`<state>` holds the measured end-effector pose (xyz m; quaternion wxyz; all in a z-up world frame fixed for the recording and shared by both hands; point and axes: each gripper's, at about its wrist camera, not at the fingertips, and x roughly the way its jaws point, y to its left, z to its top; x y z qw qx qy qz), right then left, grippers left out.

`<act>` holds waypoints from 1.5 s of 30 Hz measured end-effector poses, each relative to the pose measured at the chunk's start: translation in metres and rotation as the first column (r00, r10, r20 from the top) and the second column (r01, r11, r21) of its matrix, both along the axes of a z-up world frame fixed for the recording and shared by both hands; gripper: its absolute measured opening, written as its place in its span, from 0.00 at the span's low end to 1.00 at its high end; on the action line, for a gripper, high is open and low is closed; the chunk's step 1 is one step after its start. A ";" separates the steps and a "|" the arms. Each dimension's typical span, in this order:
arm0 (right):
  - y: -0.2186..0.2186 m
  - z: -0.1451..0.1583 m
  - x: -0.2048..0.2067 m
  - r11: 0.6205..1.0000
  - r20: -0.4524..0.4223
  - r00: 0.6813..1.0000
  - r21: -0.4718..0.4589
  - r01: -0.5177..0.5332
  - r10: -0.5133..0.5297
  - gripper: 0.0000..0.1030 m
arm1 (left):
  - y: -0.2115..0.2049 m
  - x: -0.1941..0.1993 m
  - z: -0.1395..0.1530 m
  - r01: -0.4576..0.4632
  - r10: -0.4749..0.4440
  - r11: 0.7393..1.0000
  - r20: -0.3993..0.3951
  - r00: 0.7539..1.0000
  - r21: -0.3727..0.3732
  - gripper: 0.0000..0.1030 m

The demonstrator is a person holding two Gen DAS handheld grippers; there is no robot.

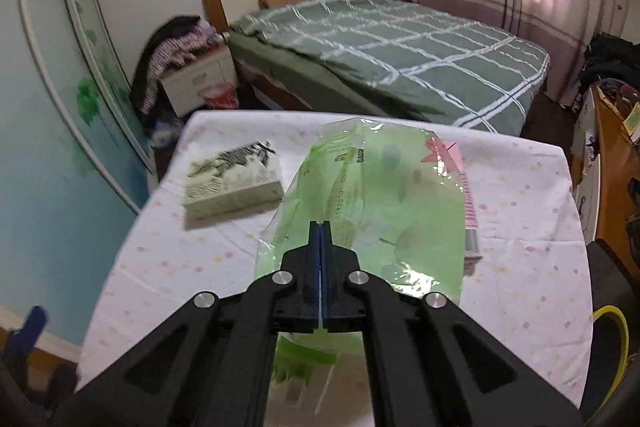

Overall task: Collect trash
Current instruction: 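Carry the green bag with the right gripper into the bin and release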

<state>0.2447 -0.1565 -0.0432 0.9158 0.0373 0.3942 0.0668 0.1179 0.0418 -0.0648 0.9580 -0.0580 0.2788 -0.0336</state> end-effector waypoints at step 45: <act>-0.331 -0.092 -0.201 0.755 -0.107 0.765 0.121 0.644 -0.635 0.06 | -0.163 0.032 -0.050 0.239 -0.221 0.966 -0.160 0.962 0.102 0.86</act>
